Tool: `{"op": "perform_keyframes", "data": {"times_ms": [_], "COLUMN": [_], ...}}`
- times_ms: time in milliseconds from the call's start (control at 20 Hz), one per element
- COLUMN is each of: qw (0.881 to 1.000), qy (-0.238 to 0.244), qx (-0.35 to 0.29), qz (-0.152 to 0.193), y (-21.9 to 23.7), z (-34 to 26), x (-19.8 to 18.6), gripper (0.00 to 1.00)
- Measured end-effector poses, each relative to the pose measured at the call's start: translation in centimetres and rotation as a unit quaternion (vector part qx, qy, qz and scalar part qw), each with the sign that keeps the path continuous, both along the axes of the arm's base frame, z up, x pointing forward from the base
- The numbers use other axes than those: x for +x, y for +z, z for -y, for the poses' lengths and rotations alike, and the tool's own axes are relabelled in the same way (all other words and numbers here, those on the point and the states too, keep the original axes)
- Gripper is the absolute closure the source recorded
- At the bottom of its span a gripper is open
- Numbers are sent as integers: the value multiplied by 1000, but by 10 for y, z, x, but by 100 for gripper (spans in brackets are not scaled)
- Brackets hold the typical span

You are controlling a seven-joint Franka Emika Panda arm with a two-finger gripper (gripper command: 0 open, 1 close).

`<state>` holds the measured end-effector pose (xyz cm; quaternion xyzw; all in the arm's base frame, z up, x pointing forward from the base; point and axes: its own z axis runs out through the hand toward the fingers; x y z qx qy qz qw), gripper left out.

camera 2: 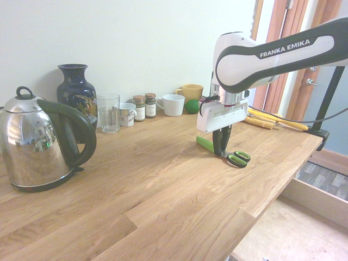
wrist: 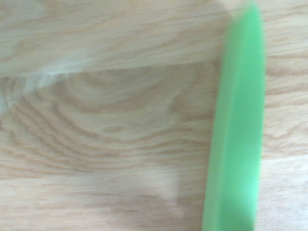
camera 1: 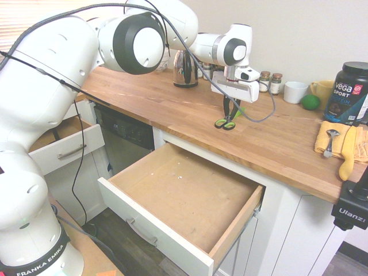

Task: Put scissor in the drawer

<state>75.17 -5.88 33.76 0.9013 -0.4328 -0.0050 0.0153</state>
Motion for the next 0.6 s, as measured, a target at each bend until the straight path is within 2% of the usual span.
{"op": "perform_keyframes", "data": {"times_ms": [300,600], "qw": [1000,1000], "qy": [0,-1], "qx": [1,4], "qz": [4,16], "y": [6,39], "z": [0,-1], "x": [0,-4], "gripper": [100,100]}}
